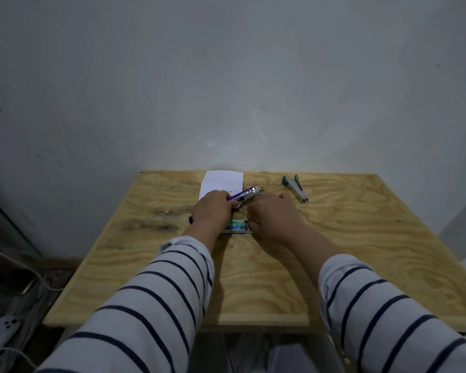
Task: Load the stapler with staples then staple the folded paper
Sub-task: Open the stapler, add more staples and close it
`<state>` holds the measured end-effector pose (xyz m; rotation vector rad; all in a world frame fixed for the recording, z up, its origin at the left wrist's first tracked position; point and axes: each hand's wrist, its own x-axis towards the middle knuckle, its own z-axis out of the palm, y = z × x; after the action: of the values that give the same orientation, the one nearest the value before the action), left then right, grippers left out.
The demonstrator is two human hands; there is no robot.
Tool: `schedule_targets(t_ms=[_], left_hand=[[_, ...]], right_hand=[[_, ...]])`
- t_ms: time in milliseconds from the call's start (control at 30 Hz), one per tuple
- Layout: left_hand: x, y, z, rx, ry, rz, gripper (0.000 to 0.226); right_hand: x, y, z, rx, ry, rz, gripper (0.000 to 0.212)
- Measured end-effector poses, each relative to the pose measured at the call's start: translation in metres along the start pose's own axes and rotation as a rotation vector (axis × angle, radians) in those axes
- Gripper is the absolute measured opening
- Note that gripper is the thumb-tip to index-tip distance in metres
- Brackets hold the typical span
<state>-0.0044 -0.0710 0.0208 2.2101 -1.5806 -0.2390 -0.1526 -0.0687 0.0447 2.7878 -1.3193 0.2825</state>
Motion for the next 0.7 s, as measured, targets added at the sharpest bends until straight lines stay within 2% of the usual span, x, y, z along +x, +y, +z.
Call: schedule_targets(t_ms=[67,200,300,700], left_hand=[[0.002,-0.001,0.000,-0.031,-0.011,-0.019,0.025],[0.002,-0.001,0.001,-0.050,-0.019,-0.037,0.024],[0.003,-0.002,0.001,-0.062,-0.019,-0.042,0.023],[0.004,-0.001,0.001,-0.040,-0.029,-0.039,0.025]], right_hand=[[0.004,0.002,-0.004,0.129,-0.063,0.099,0.005],[0.008,0.013,-0.010,0.596,-0.107,0.251,0.022],[0.008,0.020,-0.012,0.746,-0.106,0.269,0.004],[0.011,0.012,-0.018,0.538,-0.226,0.152,0.019]])
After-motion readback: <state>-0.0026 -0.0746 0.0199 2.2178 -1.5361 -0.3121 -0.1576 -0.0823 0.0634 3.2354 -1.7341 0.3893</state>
